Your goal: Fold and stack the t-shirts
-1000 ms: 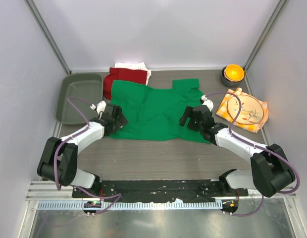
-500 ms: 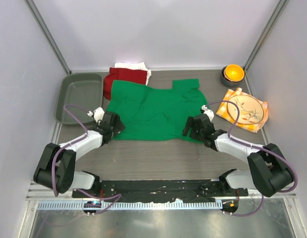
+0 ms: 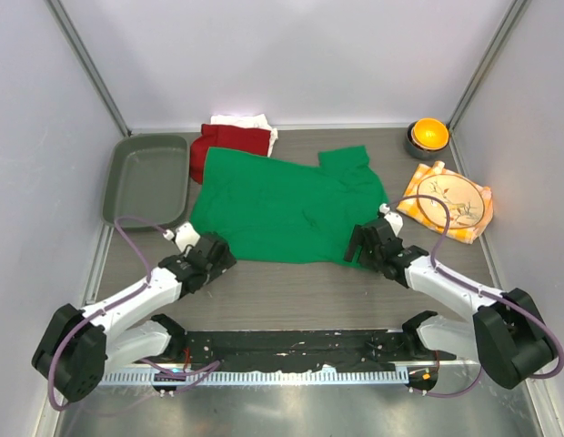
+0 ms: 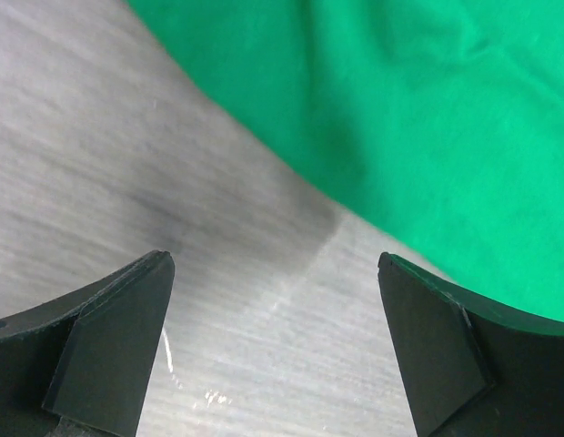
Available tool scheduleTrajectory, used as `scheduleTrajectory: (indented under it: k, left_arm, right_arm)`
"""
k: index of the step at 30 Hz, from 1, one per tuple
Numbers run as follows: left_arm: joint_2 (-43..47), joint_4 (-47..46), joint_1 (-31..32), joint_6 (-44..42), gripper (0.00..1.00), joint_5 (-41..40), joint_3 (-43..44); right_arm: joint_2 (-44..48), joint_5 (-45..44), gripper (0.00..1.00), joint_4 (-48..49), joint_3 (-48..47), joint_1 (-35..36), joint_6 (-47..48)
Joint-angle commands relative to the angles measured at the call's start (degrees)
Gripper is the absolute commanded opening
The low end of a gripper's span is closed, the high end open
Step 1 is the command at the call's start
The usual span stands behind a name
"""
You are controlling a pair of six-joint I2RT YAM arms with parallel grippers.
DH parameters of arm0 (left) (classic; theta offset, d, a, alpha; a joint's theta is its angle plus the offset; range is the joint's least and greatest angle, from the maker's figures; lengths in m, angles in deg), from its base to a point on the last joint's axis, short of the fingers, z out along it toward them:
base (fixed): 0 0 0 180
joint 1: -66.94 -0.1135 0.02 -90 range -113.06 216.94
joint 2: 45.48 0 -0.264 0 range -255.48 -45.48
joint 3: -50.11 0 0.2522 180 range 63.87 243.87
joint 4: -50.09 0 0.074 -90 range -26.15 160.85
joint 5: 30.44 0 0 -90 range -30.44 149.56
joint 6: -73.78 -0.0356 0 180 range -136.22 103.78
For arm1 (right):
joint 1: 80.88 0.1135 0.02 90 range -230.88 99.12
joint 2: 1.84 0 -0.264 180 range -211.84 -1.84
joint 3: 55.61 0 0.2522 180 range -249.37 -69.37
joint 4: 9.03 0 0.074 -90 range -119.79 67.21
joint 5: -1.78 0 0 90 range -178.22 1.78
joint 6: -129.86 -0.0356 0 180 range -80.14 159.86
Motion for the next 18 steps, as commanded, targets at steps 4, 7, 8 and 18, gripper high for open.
scheduleTrajectory:
  k: [4,7,8,18]
  left_arm:
    - [7.4,12.5,9.0,9.9,1.00,-9.9,1.3]
    - [8.0,14.0,9.1,5.6,1.00,-12.1,5.9]
    - [7.8,13.0,9.0,4.2,1.00,-12.8,8.1]
    - [-10.5,-4.7,8.8,-10.2,1.00,-13.0,17.8]
  right_arm:
    - [8.4,-2.3,0.90,-11.5,-1.8,0.3,-2.2]
    - [14.5,-4.0,0.90,-14.1,-5.3,0.4,-1.6]
    - [15.6,-4.2,0.90,-14.4,-6.3,0.4,-1.2]
    - [15.5,-1.4,0.90,-10.4,-11.9,0.5,1.6]
